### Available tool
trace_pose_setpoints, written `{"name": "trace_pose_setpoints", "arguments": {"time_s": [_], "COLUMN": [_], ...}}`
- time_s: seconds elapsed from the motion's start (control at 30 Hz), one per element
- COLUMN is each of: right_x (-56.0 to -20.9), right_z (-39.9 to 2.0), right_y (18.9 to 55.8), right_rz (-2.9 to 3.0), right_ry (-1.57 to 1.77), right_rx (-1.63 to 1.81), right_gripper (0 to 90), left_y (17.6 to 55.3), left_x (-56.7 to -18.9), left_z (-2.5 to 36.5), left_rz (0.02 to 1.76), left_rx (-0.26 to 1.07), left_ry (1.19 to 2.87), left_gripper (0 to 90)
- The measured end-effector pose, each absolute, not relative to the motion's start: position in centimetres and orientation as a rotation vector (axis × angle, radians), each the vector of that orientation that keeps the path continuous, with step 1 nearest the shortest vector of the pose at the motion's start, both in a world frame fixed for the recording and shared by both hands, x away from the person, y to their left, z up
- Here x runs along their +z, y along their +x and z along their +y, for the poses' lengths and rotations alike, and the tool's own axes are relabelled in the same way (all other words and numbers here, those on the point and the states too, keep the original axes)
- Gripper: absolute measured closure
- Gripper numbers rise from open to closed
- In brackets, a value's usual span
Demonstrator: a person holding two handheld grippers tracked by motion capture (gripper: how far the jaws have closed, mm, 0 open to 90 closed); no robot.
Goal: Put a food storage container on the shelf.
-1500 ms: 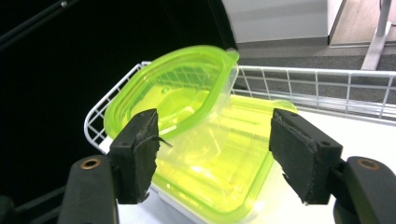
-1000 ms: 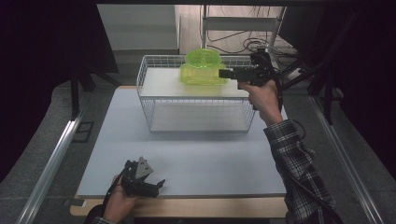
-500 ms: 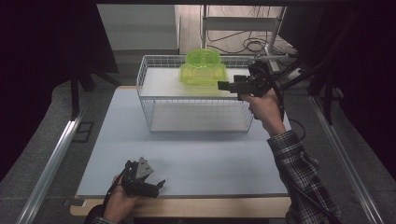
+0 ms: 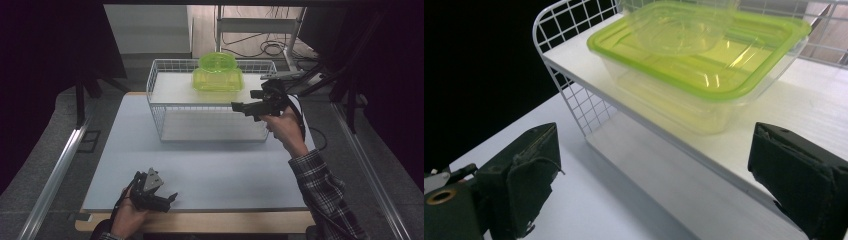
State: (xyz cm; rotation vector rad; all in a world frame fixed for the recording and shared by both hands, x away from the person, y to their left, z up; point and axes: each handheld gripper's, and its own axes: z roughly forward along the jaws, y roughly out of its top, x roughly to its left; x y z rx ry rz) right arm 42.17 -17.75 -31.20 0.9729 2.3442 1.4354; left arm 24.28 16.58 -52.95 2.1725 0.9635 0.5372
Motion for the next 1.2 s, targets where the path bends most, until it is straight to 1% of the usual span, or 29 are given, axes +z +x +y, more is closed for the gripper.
{"name": "trace_pose_setpoints", "arguments": {"time_s": [0.3,1.2], "right_x": [-33.3,-37.2], "right_z": [-18.0,-17.9], "right_y": [41.4,38.6], "right_rz": [2.374,2.407], "right_ry": [0.96,0.901], "right_rx": [1.399,1.345], "right_gripper": [5.5,2.7], "left_y": [24.3,24.3], "left_x": [-52.9,-53.0], "left_z": [16.7,16.7], "left_rz": [0.97,0.965], "left_rx": [0.536,0.541], "left_ry": [2.164,2.163], "left_gripper": [1.8,0.5]}}
